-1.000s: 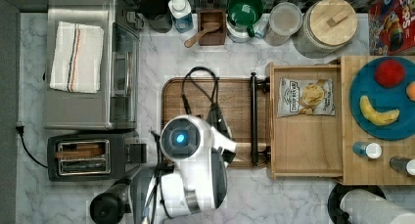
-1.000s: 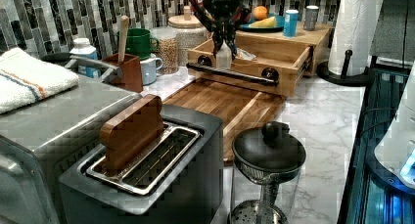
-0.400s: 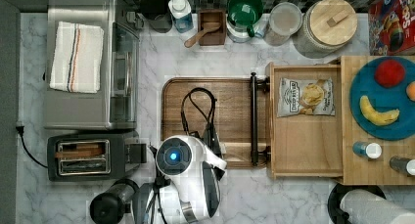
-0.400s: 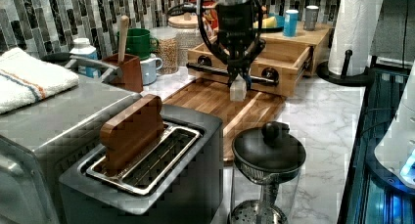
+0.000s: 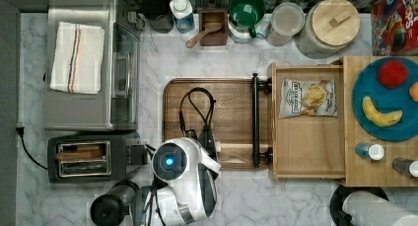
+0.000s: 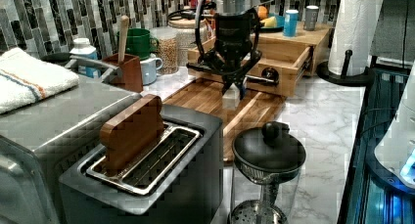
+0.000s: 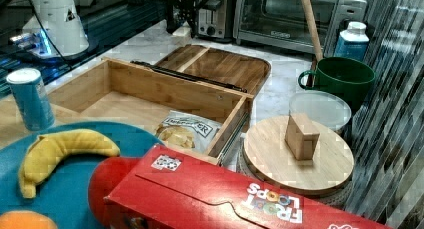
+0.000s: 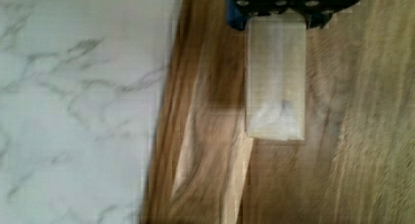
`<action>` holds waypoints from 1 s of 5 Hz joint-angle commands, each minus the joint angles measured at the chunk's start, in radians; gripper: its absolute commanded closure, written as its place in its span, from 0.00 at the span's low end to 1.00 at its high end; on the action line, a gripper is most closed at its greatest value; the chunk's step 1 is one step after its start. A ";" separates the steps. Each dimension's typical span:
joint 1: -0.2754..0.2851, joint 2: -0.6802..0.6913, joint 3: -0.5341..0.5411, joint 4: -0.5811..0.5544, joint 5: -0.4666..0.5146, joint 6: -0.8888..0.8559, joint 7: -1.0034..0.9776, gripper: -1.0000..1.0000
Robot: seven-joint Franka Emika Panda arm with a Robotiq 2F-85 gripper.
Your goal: Place the butter on the board.
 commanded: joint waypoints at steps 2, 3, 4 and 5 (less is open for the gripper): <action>0.003 0.117 0.059 0.027 -0.131 0.213 0.210 1.00; 0.009 0.104 0.050 0.014 -0.105 0.216 0.181 0.00; 0.008 0.106 0.056 0.017 -0.133 0.209 0.220 0.00; 0.009 0.117 0.057 0.014 -0.157 0.220 0.239 0.00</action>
